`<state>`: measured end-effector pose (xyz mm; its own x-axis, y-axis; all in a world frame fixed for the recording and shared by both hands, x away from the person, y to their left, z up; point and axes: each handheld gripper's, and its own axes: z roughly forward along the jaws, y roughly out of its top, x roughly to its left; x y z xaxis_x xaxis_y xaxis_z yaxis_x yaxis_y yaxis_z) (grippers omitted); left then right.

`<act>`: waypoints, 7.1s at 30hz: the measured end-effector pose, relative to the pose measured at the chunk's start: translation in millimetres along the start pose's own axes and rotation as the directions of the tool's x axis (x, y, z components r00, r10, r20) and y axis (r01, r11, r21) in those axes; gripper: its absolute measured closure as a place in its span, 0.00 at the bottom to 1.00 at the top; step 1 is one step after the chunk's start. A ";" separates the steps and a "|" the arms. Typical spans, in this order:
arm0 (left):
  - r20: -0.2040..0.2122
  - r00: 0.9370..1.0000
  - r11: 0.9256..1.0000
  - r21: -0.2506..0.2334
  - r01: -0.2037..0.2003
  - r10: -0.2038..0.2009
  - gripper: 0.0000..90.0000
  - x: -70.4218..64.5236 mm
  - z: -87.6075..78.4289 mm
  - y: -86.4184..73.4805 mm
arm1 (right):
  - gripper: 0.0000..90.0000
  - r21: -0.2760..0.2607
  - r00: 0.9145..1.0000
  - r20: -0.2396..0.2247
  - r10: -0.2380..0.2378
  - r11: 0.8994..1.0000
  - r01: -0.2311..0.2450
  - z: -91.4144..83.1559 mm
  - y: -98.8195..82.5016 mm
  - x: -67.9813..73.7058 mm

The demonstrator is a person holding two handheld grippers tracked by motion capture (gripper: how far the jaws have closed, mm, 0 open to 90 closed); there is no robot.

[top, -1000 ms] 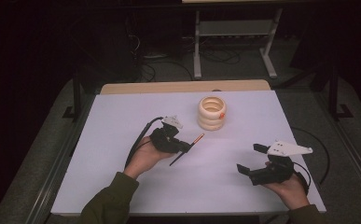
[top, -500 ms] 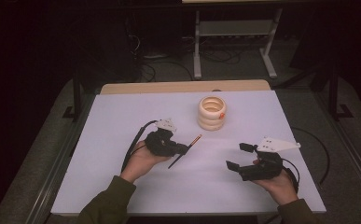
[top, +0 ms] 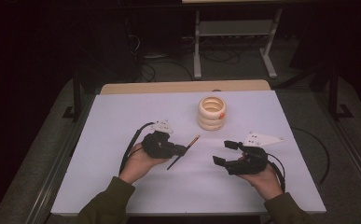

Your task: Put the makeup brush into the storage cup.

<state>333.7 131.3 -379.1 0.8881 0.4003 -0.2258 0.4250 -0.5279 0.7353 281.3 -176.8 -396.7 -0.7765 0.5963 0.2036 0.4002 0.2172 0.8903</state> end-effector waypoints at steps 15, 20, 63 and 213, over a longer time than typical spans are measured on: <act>0.008 1.000 0.999 -0.043 0.007 -0.007 0.93 -1.8 -6.0 -3.2 | 0.30 -0.012 0.999 -0.039 -0.006 1.000 0.005 24.0 9.6 4.2; 0.008 1.000 0.999 -0.046 0.010 -0.010 0.93 -2.6 -5.7 -3.8 | 0.31 -0.020 0.999 -0.053 0.007 1.000 -0.008 29.7 15.1 7.8; -0.007 0.999 0.997 -0.076 -0.034 0.034 0.93 -8.4 -1.3 1.5 | 0.65 -0.046 0.987 -0.120 0.103 0.993 -0.109 60.5 30.2 10.3; -0.220 0.975 0.994 -0.108 -0.017 -0.007 0.17 -4.4 -70.9 -109.8 | 0.92 -0.019 0.998 -0.004 -0.060 0.998 0.060 44.6 67.2 -10.2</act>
<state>270.7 240.7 -413.5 0.8247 0.5592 -0.0847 0.3881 -0.4506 0.8040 337.8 -133.8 -357.1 -0.8011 0.5791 0.1513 0.3435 0.2378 0.9086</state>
